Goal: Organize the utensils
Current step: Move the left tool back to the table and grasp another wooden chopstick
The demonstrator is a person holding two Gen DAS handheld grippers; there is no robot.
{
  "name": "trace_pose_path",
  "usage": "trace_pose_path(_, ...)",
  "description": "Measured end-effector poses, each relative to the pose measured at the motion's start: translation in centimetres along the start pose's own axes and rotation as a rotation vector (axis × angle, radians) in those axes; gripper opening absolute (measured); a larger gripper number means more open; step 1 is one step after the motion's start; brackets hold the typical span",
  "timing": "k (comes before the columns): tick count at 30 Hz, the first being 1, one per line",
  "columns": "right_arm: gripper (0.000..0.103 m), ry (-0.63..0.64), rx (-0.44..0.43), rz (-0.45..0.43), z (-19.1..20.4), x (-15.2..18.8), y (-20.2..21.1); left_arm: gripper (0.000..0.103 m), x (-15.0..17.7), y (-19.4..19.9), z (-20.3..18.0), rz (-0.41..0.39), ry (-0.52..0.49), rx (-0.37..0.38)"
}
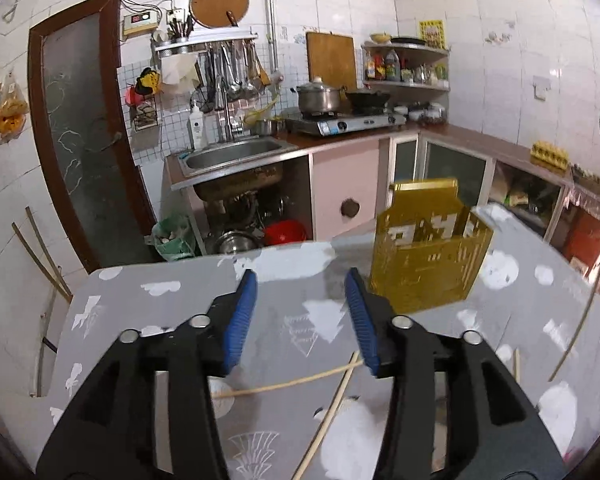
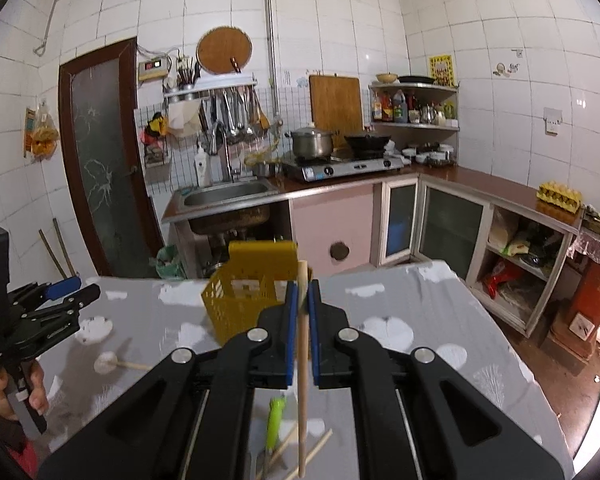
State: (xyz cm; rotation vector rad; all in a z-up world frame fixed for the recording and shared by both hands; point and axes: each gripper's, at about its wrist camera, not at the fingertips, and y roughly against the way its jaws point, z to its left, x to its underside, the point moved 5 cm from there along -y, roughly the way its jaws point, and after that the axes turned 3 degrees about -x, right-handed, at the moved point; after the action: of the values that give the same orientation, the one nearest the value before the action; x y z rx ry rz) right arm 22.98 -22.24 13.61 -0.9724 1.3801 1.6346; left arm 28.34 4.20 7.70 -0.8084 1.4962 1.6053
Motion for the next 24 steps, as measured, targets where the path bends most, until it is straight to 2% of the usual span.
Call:
trace_pose_path(3,0.006,0.001,0.009,0.038,-0.3,1.2,0.4,0.056,2.0,-1.4,0.7,0.054,-0.022,0.016)
trace_pose_path(7,0.006,-0.005,0.023,0.104,-1.1,2.5,-0.6,0.065,4.7,-3.6,1.1,0.137,-0.051,0.046)
trace_pose_path(11,0.006,-0.057,0.022,0.176,-2.8,4.1,-4.0,0.066,7.3,-6.6,1.0,0.218,-0.105,0.064)
trace_pose_path(13,0.006,-0.051,0.047,0.190,-3.2,4.6,-5.6,0.066,8.4,-8.1,1.0,0.269,-0.112,0.099)
trace_pose_path(14,0.006,-0.046,0.079,0.196,-3.7,4.8,-6.7,0.066,8.9,-8.6,1.0,0.283,-0.119,0.109)
trace_pose_path(17,0.007,-0.080,0.077,0.226,-4.5,5.2,-8.6,0.066,10.3,-10.2,0.6,0.316,-0.165,0.132)
trace_pose_path(21,0.007,-0.084,0.104,0.283,-5.3,5.9,-11.8,0.065,11.5,-12.3,0.0,0.386,-0.190,0.199)
trace_pose_path(24,0.007,-0.083,0.112,0.305,-5.5,6.5,-13.1,0.061,11.9,-13.5,-0.7,0.411,-0.227,0.210)
